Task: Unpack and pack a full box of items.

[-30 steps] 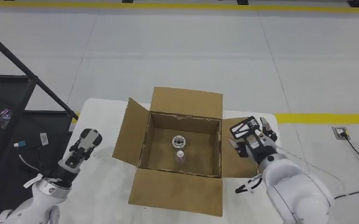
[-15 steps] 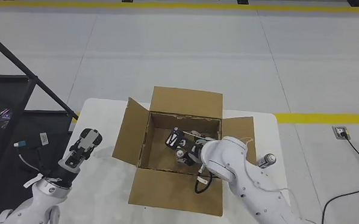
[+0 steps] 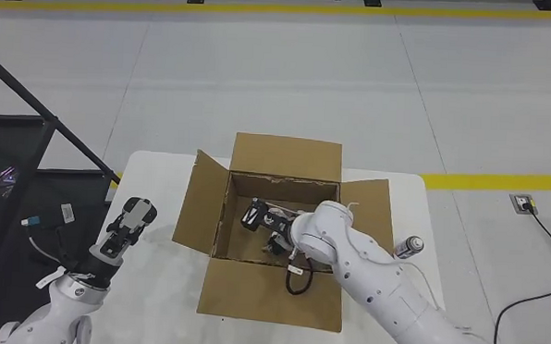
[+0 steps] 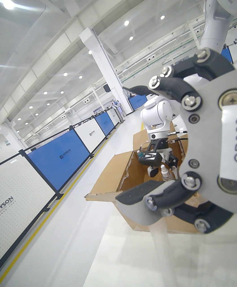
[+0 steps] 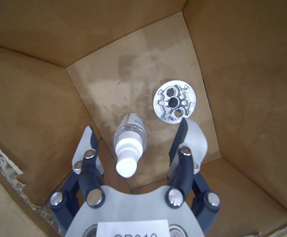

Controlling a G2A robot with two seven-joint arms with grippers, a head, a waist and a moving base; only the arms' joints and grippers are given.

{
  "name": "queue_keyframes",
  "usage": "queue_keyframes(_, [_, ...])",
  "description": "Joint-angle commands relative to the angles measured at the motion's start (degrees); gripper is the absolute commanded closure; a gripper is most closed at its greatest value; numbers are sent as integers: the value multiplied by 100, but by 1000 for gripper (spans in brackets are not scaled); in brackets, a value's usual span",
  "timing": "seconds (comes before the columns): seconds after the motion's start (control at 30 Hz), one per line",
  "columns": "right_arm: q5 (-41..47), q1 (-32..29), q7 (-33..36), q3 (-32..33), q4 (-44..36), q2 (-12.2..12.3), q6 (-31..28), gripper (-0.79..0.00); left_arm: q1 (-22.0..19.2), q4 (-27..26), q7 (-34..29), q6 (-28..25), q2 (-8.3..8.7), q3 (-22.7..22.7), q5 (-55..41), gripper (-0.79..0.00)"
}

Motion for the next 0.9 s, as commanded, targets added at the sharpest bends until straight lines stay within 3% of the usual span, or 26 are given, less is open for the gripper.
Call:
queue_keyframes(0.0, [36,37,50,-12,90,-20,-44,-114,0,0,0,0,0,0,0,-785])
queue_keyframes(0.1, [127,80,73,-19,183,-53,-135,0,0,0,0,0,0,0,0,-785])
queue_keyframes(0.23, [68,112,101,74,48,-39,-116,0,0,0,0,0,0,0,0,-785])
queue_keyframes(0.33, [-97,32,223,373,-509,76,-19,0,0,0,0,0,0,0,0,-785])
queue_keyframes(0.43, [-477,-342,632,942,-1715,302,230,0,0,0,0,0,0,0,0,-785])
queue_keyframes(0.63, [-1215,-1796,1955,2466,-4998,751,445,0,0,0,0,0,0,0,0,-785])
queue_keyframes(0.73, [-1295,-2317,2354,3037,-5958,860,387,0,0,0,0,0,0,0,0,-785])
queue_keyframes(0.87, [-1440,-2840,2640,3704,-6632,949,512,0,0,0,0,0,0,0,0,-785])
